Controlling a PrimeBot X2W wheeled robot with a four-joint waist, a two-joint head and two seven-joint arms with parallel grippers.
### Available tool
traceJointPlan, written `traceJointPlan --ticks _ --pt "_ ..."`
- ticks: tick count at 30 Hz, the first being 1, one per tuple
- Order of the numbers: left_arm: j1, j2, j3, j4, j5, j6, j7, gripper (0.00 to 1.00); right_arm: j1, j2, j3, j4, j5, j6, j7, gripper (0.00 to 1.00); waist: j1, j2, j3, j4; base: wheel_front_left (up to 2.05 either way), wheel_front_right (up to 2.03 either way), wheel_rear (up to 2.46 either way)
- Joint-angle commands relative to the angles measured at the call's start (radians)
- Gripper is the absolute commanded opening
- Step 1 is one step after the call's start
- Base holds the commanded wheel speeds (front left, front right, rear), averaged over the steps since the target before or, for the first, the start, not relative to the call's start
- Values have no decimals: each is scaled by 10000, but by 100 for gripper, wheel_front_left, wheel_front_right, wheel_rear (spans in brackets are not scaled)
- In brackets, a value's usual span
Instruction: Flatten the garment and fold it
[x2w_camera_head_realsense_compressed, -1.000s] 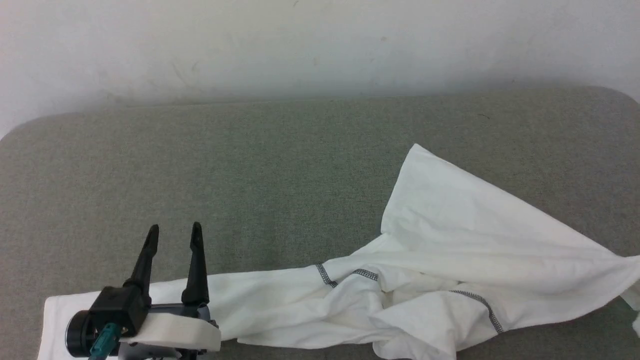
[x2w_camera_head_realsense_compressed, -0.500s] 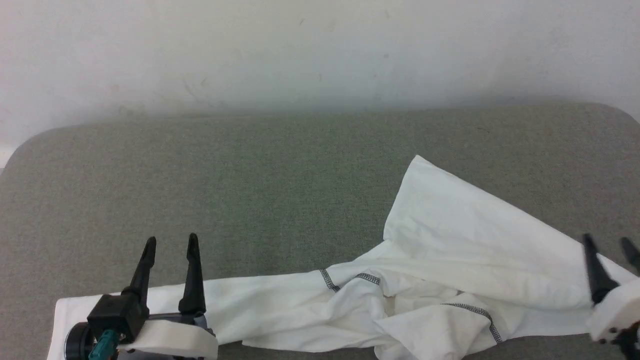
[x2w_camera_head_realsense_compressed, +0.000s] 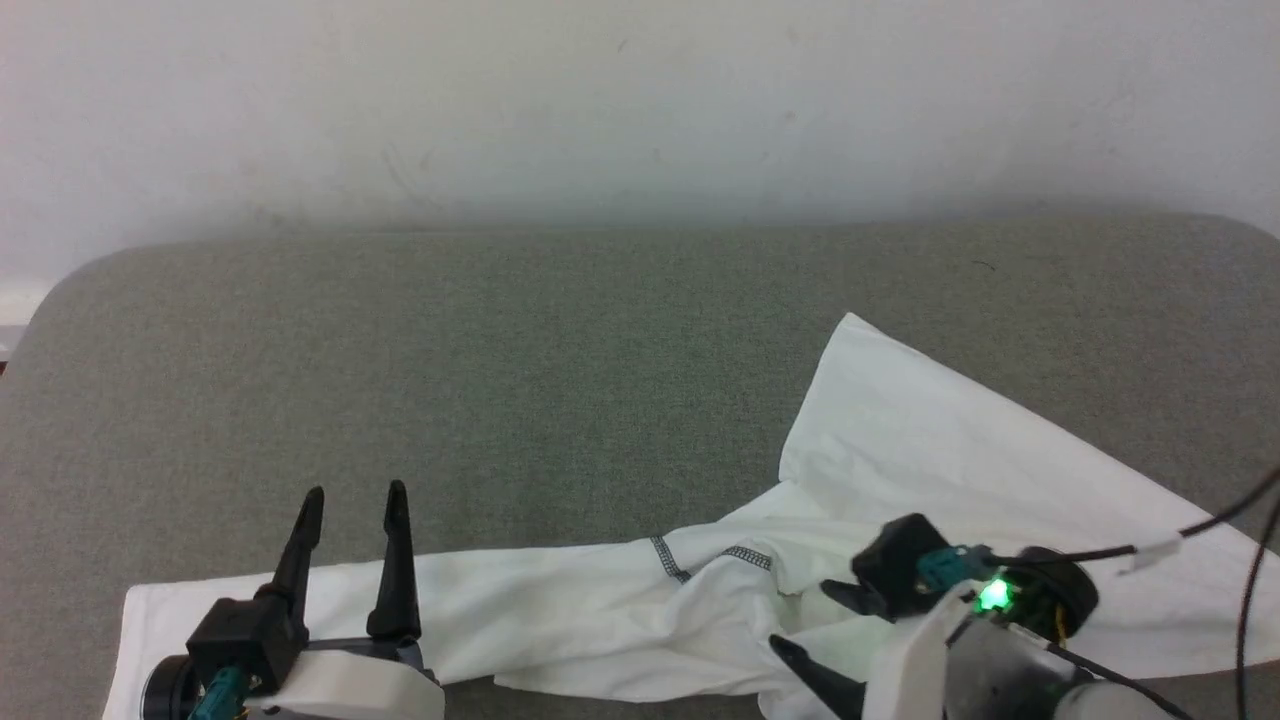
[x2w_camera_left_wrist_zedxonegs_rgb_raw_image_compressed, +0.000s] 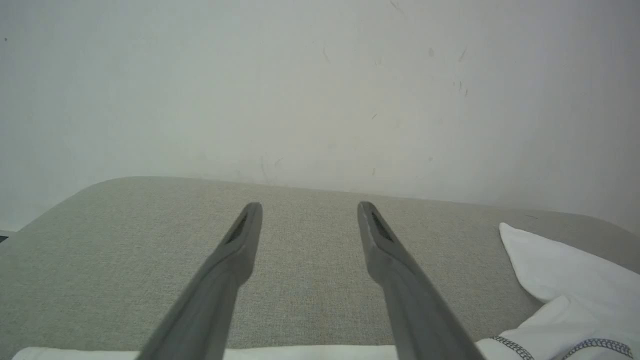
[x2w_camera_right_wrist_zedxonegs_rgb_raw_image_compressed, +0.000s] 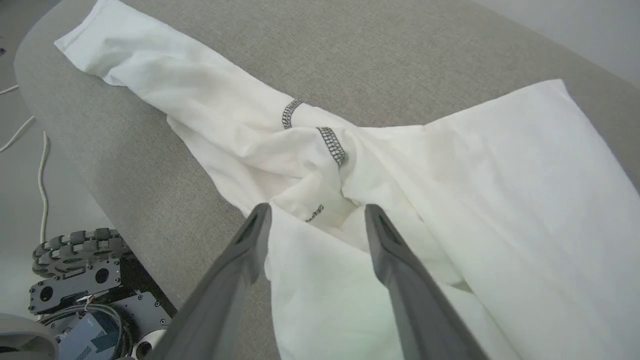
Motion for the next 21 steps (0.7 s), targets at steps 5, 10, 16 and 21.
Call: traceJointPlan --ticks 5,10,16,21 --pt "-187 -90 -31 95 -43 -24 -27 100 -1495 -278 1821 1171 622 -9 272 100 0 0 133 102 0 0 0" --pt "-202 -194 -21 187 -116 -73 -34 100 -2104 -562 2533 2096 1135 -9 494 0 0 0 127 94 0 0 0" --pt "-35 -217 126 182 -94 -19 -42 100 -2070 -672 797 1618 1219 -9 -1058 0 0 0 -46 -111 0 0 0" --pt "48 -216 211 108 -69 -7 -45 100 -1542 -517 -2389 1378 953 -9 -2180 0 0 0 -110 -376 0 0 0"
